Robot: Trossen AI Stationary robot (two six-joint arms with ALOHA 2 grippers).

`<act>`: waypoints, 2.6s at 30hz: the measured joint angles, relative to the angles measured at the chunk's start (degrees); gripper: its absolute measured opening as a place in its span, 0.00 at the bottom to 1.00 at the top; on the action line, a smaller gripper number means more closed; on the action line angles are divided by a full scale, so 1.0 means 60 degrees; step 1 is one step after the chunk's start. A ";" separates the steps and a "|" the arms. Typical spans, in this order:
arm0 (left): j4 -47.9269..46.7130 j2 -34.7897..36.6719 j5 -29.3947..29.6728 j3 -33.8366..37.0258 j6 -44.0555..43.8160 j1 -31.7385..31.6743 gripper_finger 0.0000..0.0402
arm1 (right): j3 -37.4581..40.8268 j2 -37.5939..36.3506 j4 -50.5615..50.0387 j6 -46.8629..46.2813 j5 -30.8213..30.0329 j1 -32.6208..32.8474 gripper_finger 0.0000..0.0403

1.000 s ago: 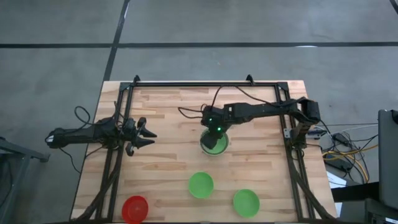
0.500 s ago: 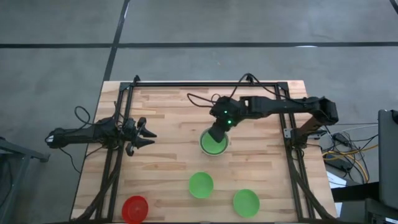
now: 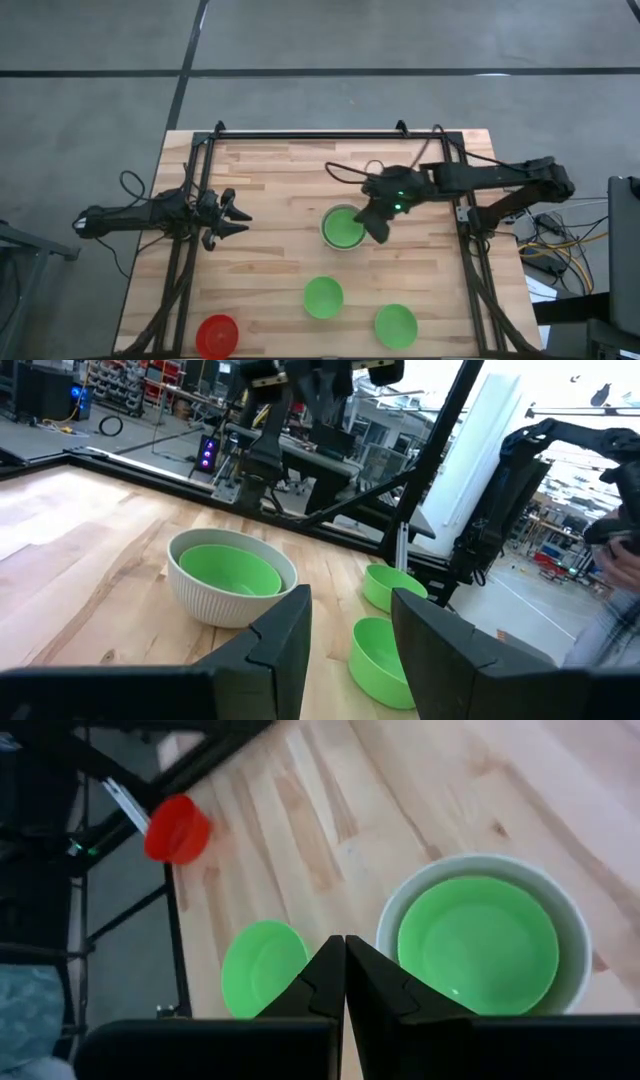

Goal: Nest bowls inside each other
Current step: Stack the right green bowl on top of the other green bowl

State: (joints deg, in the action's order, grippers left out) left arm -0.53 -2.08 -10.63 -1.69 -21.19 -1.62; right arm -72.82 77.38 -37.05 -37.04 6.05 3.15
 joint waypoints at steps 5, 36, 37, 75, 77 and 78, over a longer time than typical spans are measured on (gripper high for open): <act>0.0003 -0.0001 0.0000 0.0000 0.0000 -0.0001 0.36 | 0.0740 -0.1141 0.0419 -0.0032 -0.0618 0.0571 0.02; 0.0007 -0.0001 0.0000 0.0000 -0.0001 0.0001 0.36 | 0.3960 -0.3865 0.1665 -0.3683 -0.2669 0.4965 0.02; 0.0007 -0.0001 0.0000 0.0000 -0.0001 -0.0001 0.36 | 0.3960 -0.3845 0.1627 -0.3835 -0.2794 0.5068 0.02; 0.0007 -0.0001 0.0000 0.0000 -0.0004 0.0002 0.36 | 0.3960 -0.1902 0.0209 -0.9636 -0.2142 0.7581 0.32; 0.0007 -0.0001 0.0000 0.0000 -0.0002 0.0000 0.36 | 0.3960 -0.1823 0.0223 -0.9809 -0.2142 0.7678 0.32; 0.0007 -0.0001 0.0000 0.0000 0.0000 -0.0001 0.36 | 0.3960 -0.1781 0.0216 -0.9880 -0.2139 0.7718 0.32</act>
State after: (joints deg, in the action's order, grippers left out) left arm -0.49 -2.09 -10.63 -1.69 -21.19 -1.63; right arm -49.06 66.70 -35.75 -96.32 -6.79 49.46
